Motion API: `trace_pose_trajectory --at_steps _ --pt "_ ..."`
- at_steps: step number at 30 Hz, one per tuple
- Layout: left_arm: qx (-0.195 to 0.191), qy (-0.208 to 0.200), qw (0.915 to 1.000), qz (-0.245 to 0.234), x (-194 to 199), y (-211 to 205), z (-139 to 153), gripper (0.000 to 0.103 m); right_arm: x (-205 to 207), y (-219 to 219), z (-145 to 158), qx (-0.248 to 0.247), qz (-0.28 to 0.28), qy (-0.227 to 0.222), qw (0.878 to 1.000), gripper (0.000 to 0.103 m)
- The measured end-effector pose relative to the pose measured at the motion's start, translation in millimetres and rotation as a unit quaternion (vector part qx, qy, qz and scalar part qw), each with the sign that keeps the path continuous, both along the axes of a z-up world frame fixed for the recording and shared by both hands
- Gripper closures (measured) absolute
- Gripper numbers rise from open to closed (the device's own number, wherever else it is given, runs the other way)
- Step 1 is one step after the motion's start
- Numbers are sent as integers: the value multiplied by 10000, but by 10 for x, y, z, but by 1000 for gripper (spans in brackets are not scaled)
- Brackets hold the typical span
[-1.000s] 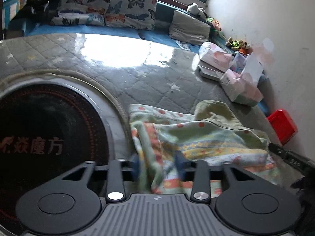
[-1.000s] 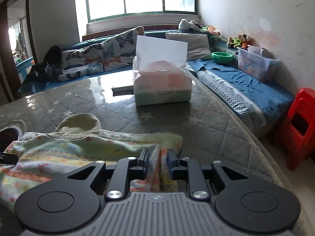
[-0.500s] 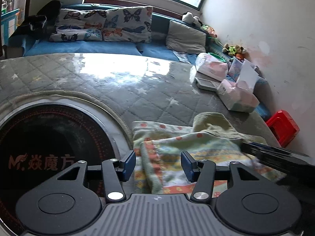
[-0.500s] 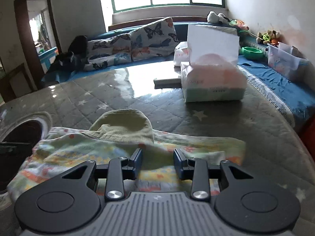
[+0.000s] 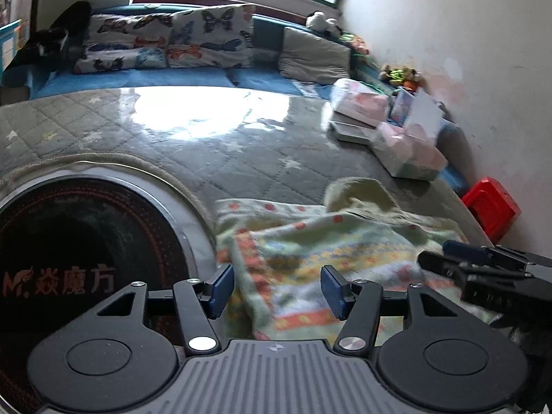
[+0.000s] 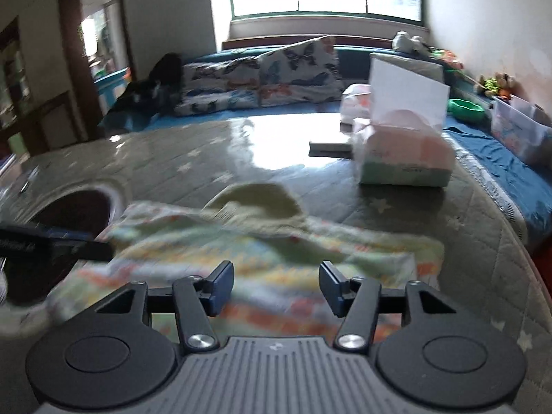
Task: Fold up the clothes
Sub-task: 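Release the shirt and press the folded bundle flat with both grippers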
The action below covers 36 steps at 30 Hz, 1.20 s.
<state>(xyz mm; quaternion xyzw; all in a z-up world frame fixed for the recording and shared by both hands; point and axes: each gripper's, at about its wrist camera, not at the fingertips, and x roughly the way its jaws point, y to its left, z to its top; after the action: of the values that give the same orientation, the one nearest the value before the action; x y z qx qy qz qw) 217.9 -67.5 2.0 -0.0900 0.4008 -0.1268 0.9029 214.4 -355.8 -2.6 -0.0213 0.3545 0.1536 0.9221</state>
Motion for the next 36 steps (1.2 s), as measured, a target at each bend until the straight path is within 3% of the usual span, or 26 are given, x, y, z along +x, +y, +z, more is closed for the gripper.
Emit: trace_pose_trajectory --at_steps 4,9,13,21,24,36 --pt "145 -100 9997 -192 -192 -69 -1 35 -244 57 7 -55 213 49 9997 39" --pt "396 -212 9986 -295 -395 -137 -53 34 -520 132 -72 -319 317 -93 9989 36" --pt "612 -268 9974 -252 -469 -153 -134 31 -636 93 -77 -248 188 -196 9993 35" --pt "589 -265 9979 -104 -501 -85 -173 26 -718 -130 -128 8 -157 -155 9998 33" --pt "532 -276 9982 -62 -536 -71 -147 26 -793 -179 -110 39 -199 -180 9996 27" --pt "411 -285 9987 -46 -845 -33 -108 5 -1055 -270 -124 27 -511 -326 9982 2"
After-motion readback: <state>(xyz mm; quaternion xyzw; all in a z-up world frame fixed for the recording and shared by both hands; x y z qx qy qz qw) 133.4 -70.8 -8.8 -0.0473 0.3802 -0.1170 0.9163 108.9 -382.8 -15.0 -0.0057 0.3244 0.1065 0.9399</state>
